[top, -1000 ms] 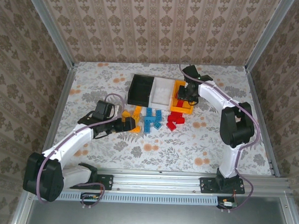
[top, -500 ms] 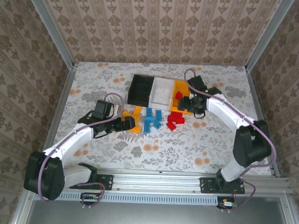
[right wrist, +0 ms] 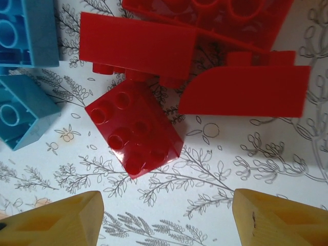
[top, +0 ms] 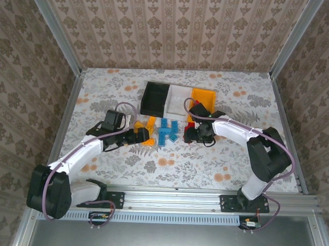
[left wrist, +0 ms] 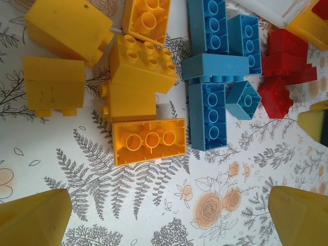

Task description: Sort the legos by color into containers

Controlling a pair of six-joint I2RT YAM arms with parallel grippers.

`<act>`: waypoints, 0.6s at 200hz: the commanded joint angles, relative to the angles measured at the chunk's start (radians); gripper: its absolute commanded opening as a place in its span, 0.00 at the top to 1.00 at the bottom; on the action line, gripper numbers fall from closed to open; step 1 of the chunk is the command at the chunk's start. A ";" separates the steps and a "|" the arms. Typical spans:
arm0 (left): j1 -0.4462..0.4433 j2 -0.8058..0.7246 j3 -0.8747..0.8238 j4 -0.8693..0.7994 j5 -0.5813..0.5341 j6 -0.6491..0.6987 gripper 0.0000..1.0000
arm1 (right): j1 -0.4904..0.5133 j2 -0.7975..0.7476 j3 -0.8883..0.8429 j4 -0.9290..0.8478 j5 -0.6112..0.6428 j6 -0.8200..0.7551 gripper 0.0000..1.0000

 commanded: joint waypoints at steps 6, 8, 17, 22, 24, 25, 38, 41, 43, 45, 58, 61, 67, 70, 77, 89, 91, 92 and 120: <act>0.005 -0.035 -0.014 -0.016 0.006 -0.008 0.00 | 0.008 0.054 0.041 0.024 -0.020 -0.016 0.31; 0.005 -0.036 -0.013 -0.016 0.006 -0.007 0.00 | 0.009 0.057 0.043 0.025 -0.020 -0.016 0.31; 0.004 -0.038 -0.013 -0.021 0.004 -0.004 0.00 | 0.009 0.068 0.048 0.029 -0.021 -0.015 0.31; 0.004 -0.038 -0.012 -0.022 0.003 -0.002 0.00 | 0.009 0.073 0.050 0.030 -0.021 -0.016 0.31; 0.005 -0.038 -0.012 -0.022 0.002 -0.002 0.00 | 0.009 0.074 0.052 0.030 -0.022 -0.016 0.31; 0.005 -0.038 -0.012 -0.022 0.002 -0.002 0.00 | 0.010 0.077 0.052 0.030 -0.022 -0.016 0.31; 0.005 -0.038 -0.011 -0.026 0.001 0.001 0.00 | 0.010 0.087 0.057 0.031 -0.021 -0.016 0.31; 0.006 -0.038 -0.011 -0.025 0.001 0.001 0.00 | 0.011 0.089 0.058 0.032 -0.021 -0.016 0.31; 0.005 -0.038 -0.012 -0.026 0.001 0.001 0.00 | 0.011 0.090 0.059 0.033 -0.022 -0.017 0.31; 0.005 -0.038 -0.011 -0.025 0.001 0.001 0.00 | 0.011 0.093 0.060 0.033 -0.024 -0.016 0.31; 0.007 -0.035 -0.013 -0.024 0.000 0.002 0.00 | 0.015 0.101 0.067 0.036 -0.027 -0.018 0.31; 0.007 -0.035 -0.014 -0.023 0.000 0.002 0.00 | 0.016 0.103 0.068 0.036 -0.028 -0.018 0.31; 0.007 -0.033 -0.014 -0.023 0.001 0.002 0.00 | 0.019 0.107 0.072 0.035 -0.028 -0.020 0.31; 0.007 -0.032 -0.013 -0.021 0.001 0.002 0.00 | 0.021 0.108 0.073 0.034 -0.027 -0.021 0.31; 0.007 -0.030 -0.013 -0.019 0.001 0.001 0.00 | 0.023 0.114 0.079 0.030 -0.025 -0.022 0.31; 0.007 -0.029 -0.012 -0.016 0.003 0.001 0.00 | 0.024 0.122 0.091 0.027 -0.024 -0.023 0.32; 0.007 -0.029 -0.012 -0.016 0.003 -0.001 0.00 | 0.024 0.124 0.093 0.026 -0.023 -0.023 0.32; 0.008 -0.029 -0.011 -0.016 0.003 -0.001 0.00 | 0.024 0.125 0.093 0.026 -0.022 -0.023 0.32; 0.009 -0.030 -0.004 -0.021 0.005 0.000 0.00 | 0.025 0.145 0.120 0.010 -0.001 -0.023 0.37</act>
